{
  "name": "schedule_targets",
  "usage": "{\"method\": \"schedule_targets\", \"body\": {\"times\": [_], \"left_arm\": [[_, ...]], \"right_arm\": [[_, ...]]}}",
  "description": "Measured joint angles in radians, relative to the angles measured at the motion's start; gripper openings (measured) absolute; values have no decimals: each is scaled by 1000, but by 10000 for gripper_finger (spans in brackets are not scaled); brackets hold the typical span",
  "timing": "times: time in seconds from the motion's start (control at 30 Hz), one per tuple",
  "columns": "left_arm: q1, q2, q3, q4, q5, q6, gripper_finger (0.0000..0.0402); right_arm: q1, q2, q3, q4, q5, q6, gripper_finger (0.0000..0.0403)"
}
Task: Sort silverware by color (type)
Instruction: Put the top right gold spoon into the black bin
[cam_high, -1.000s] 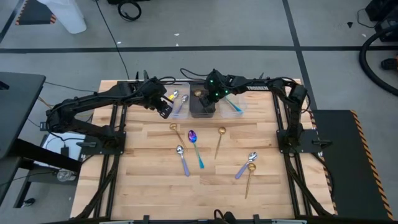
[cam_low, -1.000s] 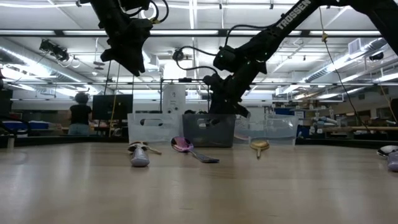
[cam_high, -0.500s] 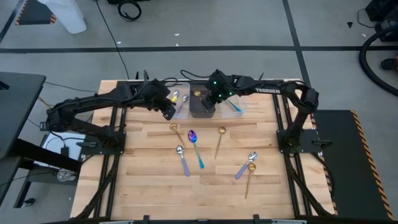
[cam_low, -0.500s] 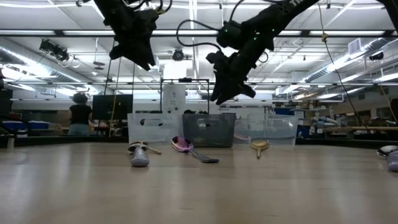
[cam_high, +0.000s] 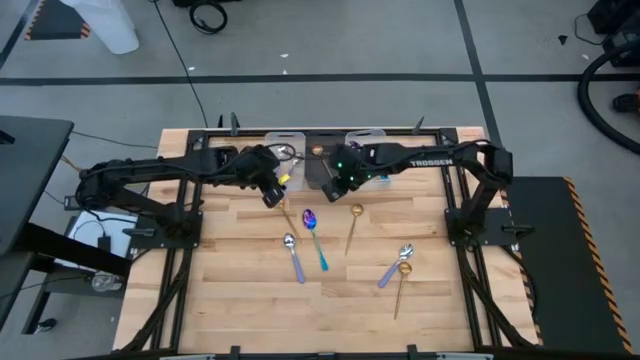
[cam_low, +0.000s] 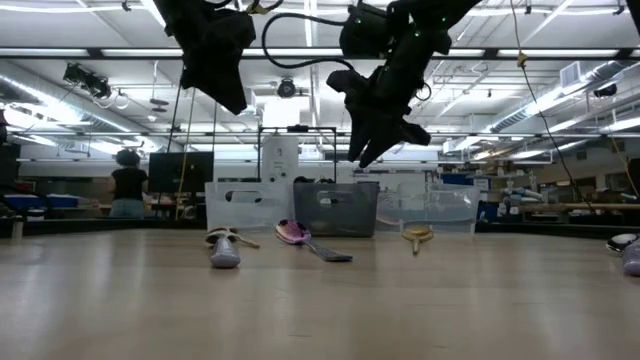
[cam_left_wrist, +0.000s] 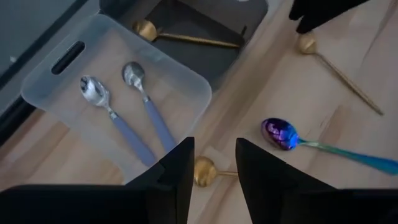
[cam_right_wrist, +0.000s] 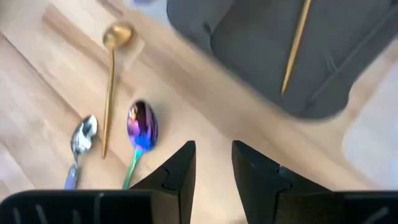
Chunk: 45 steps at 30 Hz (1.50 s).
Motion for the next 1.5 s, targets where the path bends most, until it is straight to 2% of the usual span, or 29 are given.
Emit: {"method": "schedule_targets", "body": {"times": [0.37,0.7,0.93,1.07,1.3,1.5], "left_arm": [[-23,10,0,31,-33,48,125],[-24,10,0,85,-48,19,125],[-17,10,0,84,-53,19,125],[-17,10,0,27,-68,39,125],[-17,10,0,-197,-159,42,125],[-20,7,0,-232,-167,12,125]], "right_arm": [[94,3,-2,-199,25,156,125],[154,3,-111,-153,43,312,180],[188,3,-180,-71,82,386,189],[199,4,-220,-13,75,416,186],[200,4,-253,22,98,422,185],[200,4,-303,70,109,433,185]]}}
